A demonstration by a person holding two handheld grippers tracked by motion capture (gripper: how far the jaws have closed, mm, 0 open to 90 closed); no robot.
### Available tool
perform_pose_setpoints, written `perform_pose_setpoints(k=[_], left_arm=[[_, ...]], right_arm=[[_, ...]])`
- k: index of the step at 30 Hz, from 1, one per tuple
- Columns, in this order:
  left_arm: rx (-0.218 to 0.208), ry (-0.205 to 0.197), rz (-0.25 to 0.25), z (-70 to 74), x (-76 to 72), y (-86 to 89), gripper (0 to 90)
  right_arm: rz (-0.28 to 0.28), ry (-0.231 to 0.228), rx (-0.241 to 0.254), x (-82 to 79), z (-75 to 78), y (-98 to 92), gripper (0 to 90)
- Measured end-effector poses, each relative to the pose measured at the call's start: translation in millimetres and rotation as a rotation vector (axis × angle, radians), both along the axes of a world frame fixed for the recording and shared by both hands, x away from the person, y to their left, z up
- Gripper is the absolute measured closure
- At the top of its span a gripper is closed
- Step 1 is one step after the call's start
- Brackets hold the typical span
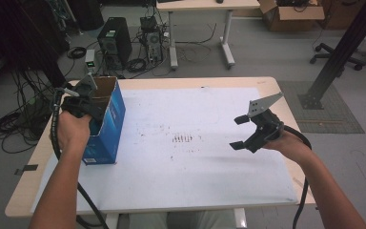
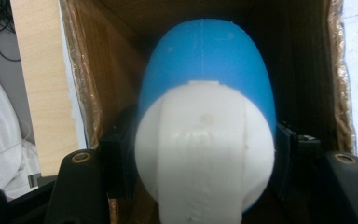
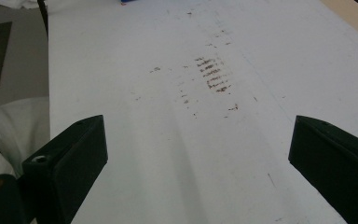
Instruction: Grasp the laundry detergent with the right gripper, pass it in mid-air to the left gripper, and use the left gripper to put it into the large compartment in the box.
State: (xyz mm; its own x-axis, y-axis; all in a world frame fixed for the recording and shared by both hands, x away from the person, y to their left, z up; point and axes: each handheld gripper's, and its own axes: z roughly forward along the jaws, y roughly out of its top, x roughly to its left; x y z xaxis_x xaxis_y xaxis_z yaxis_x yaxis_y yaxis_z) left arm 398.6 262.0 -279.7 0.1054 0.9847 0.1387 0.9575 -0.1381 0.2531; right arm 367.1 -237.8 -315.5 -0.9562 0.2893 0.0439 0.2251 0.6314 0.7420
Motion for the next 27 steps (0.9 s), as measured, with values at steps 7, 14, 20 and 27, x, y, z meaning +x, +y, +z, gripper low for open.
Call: perform_pose_setpoints(k=[7, 14, 20, 27], left_arm=[[0.000, -0.005, 0.005, 4.5, -1.8, 1.1, 30.3], [0.007, -0.030, -0.016, 20.8, -5.5, -1.1, 23.6], [0.023, -0.062, -0.022, 40.8, -7.8, -1.4, 21.9], [0.036, -0.102, -0.055, 72.6, -12.3, -6.2, 19.4]], right_arm=[[-0.001, 0.000, -0.005, -1.4, 2.5, -0.5, 4.1], [0.000, -0.002, -0.013, -4.0, 3.5, 0.2, 4.1], [0.001, -0.001, -0.019, -7.1, 5.6, -0.3, 4.1], [-0.004, -0.007, -0.018, -9.5, 10.1, -1.7, 4.1]])
